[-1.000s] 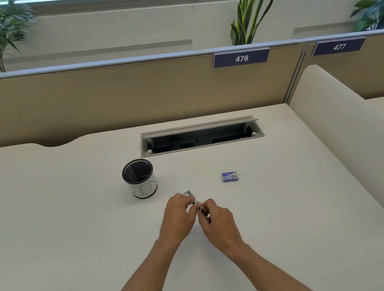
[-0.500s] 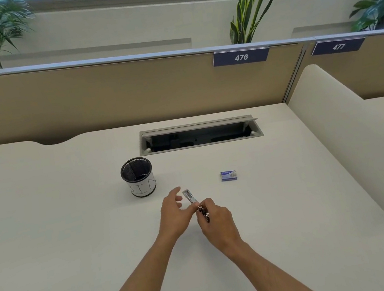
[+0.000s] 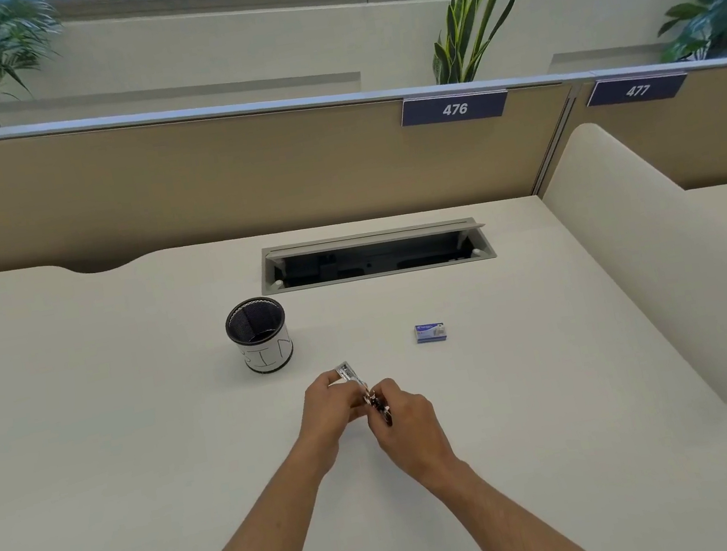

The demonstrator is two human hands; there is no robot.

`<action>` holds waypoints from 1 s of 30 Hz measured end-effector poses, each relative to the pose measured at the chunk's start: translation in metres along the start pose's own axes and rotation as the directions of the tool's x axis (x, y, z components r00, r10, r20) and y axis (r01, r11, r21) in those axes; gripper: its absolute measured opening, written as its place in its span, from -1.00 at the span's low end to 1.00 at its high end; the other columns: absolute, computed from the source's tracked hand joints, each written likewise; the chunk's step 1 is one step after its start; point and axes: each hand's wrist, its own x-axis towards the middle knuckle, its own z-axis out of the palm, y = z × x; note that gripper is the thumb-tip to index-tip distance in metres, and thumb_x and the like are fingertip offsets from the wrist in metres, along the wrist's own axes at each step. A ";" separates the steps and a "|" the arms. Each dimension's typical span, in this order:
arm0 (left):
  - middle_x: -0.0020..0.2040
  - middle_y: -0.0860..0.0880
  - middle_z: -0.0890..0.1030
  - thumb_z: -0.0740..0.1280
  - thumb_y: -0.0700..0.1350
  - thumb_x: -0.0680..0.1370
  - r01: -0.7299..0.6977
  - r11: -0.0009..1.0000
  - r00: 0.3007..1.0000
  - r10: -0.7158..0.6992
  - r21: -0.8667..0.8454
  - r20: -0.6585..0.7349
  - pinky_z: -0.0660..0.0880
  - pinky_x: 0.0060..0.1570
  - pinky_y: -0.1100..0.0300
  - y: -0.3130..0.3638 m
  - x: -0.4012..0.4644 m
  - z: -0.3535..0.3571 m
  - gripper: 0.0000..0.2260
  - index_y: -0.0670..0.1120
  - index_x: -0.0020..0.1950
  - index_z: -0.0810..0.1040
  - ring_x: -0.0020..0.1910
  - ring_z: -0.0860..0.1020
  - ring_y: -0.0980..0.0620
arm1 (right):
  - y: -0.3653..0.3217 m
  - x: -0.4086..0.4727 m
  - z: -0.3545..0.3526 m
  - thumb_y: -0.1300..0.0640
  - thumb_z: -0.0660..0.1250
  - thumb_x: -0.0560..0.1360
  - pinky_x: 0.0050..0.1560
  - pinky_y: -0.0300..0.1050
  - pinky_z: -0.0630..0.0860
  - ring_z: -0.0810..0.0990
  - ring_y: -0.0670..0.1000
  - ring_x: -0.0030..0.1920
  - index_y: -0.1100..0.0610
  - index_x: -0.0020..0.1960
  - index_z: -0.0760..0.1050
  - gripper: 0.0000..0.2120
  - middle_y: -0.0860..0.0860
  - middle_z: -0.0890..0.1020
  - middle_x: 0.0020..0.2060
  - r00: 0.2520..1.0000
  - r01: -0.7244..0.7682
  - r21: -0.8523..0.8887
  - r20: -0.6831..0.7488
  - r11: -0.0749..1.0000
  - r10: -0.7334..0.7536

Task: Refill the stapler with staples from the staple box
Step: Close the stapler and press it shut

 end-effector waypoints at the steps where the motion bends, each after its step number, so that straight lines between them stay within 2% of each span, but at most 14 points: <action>1: -0.16 -0.20 0.67 0.34 -0.30 0.42 -0.003 1.000 1.000 0.003 -0.006 -0.029 0.58 -0.29 0.21 0.000 0.001 0.000 -0.75 -0.17 0.10 0.53 -0.24 0.67 -0.08 | 0.000 -0.001 0.000 0.17 0.29 0.52 -0.37 -0.22 0.27 0.39 -0.01 -0.41 0.14 -0.07 0.42 -0.94 0.05 0.62 -0.33 1.000 0.003 -0.003 0.004 1.000 -0.003; 4: -0.15 -0.21 0.68 0.31 -0.30 0.44 -0.015 0.999 0.996 0.012 -0.032 -0.093 0.59 -0.28 0.18 0.000 0.003 -0.003 -0.79 -0.13 0.06 0.53 -0.20 0.69 -0.15 | 0.001 -0.004 0.001 0.15 0.29 0.52 -0.37 -0.23 0.26 0.37 -0.02 -0.42 0.14 -0.06 0.43 -0.94 0.04 0.61 -0.34 1.000 0.017 -0.016 0.010 1.000 -0.017; 7: -0.16 -0.24 0.68 0.31 -0.27 0.48 -0.031 0.999 0.993 0.027 -0.035 -0.111 0.61 -0.27 0.15 -0.002 0.004 -0.005 -0.85 -0.18 0.03 0.55 -0.16 0.69 -0.20 | 0.002 -0.006 0.001 0.14 0.30 0.52 -0.38 -0.26 0.24 0.36 -0.05 -0.43 0.11 -0.05 0.44 -0.94 -0.01 0.60 -0.35 1.000 0.016 -0.004 0.007 1.000 -0.016; 10: -0.19 -0.25 0.67 0.30 -0.22 0.51 -0.046 0.998 0.988 0.040 -0.034 -0.152 0.60 -0.29 0.14 -0.002 0.005 -0.006 -0.88 -0.23 -0.01 0.58 -0.18 0.69 -0.20 | 0.000 -0.007 0.003 0.12 0.31 0.50 -0.36 -0.24 0.35 0.42 -0.08 -0.41 0.08 0.00 0.46 -0.90 -0.01 0.66 -0.28 1.000 -0.013 0.036 0.019 0.999 0.012; 12: -0.23 -0.23 0.66 0.30 -0.19 0.52 -0.054 0.998 0.986 0.049 -0.028 -0.157 0.60 -0.31 0.15 -0.003 0.005 -0.005 -0.87 -0.24 -0.04 0.59 -0.24 0.68 -0.16 | -0.002 -0.007 0.003 0.10 0.34 0.48 -0.34 -0.29 0.41 0.47 -0.12 -0.42 0.04 0.01 0.47 -0.88 -0.05 0.67 -0.25 0.996 -0.089 0.116 0.022 0.989 0.087; 14: -0.24 -0.20 0.65 0.31 -0.18 0.53 -0.064 0.997 0.986 0.058 -0.033 -0.157 0.60 -0.32 0.15 -0.003 0.004 -0.005 -0.87 -0.23 -0.03 0.58 -0.26 0.69 -0.13 | -0.005 -0.005 0.000 0.05 0.39 0.45 -0.37 -0.35 0.43 0.53 -0.16 -0.42 -0.03 0.03 0.48 -0.83 -0.09 0.65 -0.24 0.979 -0.205 0.253 0.054 0.946 0.197; 17: -0.21 -0.19 0.66 0.30 -0.16 0.56 -0.069 0.995 0.988 0.059 -0.071 -0.144 0.60 -0.29 0.12 -0.001 0.001 -0.006 -0.87 -0.21 0.01 0.56 -0.22 0.70 -0.16 | -0.008 -0.002 -0.007 -0.04 0.42 0.43 -0.42 -0.21 0.51 0.62 -0.10 -0.36 -0.07 0.11 0.47 -0.71 -0.03 0.64 -0.17 0.928 -0.371 0.408 0.182 0.834 0.324; 21: -0.18 -0.18 0.68 0.30 -0.17 0.58 -0.083 0.992 0.991 0.072 -0.094 -0.113 0.61 -0.31 0.15 0.003 -0.004 -0.006 -0.89 -0.16 0.06 0.56 -0.21 0.70 -0.15 | -0.007 -0.001 -0.015 0.02 0.38 0.50 -0.49 -0.15 0.47 0.64 -0.02 -0.35 0.02 0.19 0.49 -0.72 0.08 0.65 -0.10 0.881 -0.471 0.567 0.334 0.676 0.334; 26: -0.08 -0.22 0.68 0.26 -0.24 0.59 -0.099 0.989 0.995 0.096 -0.111 -0.025 0.63 -0.18 0.12 0.003 -0.010 -0.006 -0.84 -0.13 0.14 0.53 -0.11 0.69 -0.16 | -0.005 0.001 -0.018 0.04 0.35 0.51 -0.44 -0.12 0.53 0.62 0.01 -0.44 0.04 0.06 0.53 -0.84 0.07 0.71 -0.20 0.840 -0.539 0.490 0.378 0.685 0.390; 28: -0.10 -0.20 0.68 0.26 -0.25 0.59 -0.110 0.987 0.994 0.112 -0.116 0.012 0.62 -0.12 0.07 0.002 -0.013 -0.006 -0.82 -0.14 0.17 0.53 -0.08 0.69 -0.18 | -0.006 0.004 -0.018 0.04 0.36 0.48 -0.33 -0.06 0.56 0.59 0.04 -0.49 0.09 -0.02 0.55 -0.87 0.10 0.71 -0.23 0.813 -0.580 0.483 0.388 0.656 0.434; 30: -0.11 -0.19 0.68 0.25 -0.28 0.59 -0.112 0.985 0.992 0.118 -0.132 0.041 0.62 -0.11 0.06 0.000 -0.014 -0.006 -0.80 -0.15 0.19 0.52 -0.06 0.68 -0.20 | -0.008 0.006 -0.020 0.04 0.36 0.46 -0.33 -0.05 0.55 0.57 0.05 -0.51 0.13 -0.07 0.56 -0.83 0.13 0.71 -0.25 0.790 -0.613 0.490 0.394 0.620 0.469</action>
